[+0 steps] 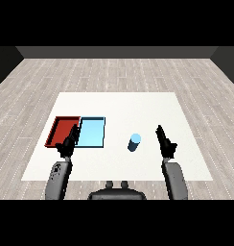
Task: Pick the blue can and put it in the blue box
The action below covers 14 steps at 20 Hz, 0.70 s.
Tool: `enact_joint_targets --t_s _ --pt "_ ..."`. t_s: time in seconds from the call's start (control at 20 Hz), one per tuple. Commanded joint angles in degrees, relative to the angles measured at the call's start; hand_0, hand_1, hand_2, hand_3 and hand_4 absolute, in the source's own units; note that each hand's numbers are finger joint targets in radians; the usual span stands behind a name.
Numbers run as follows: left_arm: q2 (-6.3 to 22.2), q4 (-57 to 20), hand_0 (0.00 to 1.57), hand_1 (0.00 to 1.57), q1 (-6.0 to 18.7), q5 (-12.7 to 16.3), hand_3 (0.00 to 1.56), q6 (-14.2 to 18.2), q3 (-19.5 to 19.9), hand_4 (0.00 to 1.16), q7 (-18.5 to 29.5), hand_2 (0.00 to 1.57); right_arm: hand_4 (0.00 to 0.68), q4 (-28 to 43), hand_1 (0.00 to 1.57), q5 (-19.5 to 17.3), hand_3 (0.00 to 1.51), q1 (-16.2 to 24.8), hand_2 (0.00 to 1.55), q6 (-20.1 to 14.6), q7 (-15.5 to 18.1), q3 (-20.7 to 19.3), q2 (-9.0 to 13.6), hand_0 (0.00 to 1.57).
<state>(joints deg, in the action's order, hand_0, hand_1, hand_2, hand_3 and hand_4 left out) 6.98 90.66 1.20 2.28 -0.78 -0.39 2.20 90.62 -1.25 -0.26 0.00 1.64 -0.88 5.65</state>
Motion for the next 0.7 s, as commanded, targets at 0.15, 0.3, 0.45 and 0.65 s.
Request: enact_joint_targets --t_s 0.15,0.3,0.45,0.65 --pt "-1.9 -1.0 0.0 0.0 -2.0 -0.9 0.0 1.1 0.1 0.0 -0.9 0.0 0.0 0.3 0.0 -4.2 0.0 3.0 0.0 -3.8 -3.6 5.3 -5.1 0.0" --pt "-4.5 3.2 0.0 0.0 -0.2 0.2 0.0 2.5 1.1 0.0 10.2 0.0 0.0 4.9 0.0 2.2 0.0 1.8 0.0 0.0 6.2 8.9 -5.5 0.0" --pt "-5.1 1.0 0.0 0.0 0.1 0.9 0.0 1.5 1.6 0.0 14.8 0.0 0.0 0.3 0.0 3.7 0.0 3.7 0.0 -1.9 14.8 12.7 -5.6 0.0" --pt "-4.3 0.5 0.0 0.0 -3.4 1.8 0.0 -0.3 2.6 0.0 18.2 0.0 0.0 4.4 0.0 2.7 0.0 11.3 0.0 2.4 18.0 12.3 -5.0 0.0"
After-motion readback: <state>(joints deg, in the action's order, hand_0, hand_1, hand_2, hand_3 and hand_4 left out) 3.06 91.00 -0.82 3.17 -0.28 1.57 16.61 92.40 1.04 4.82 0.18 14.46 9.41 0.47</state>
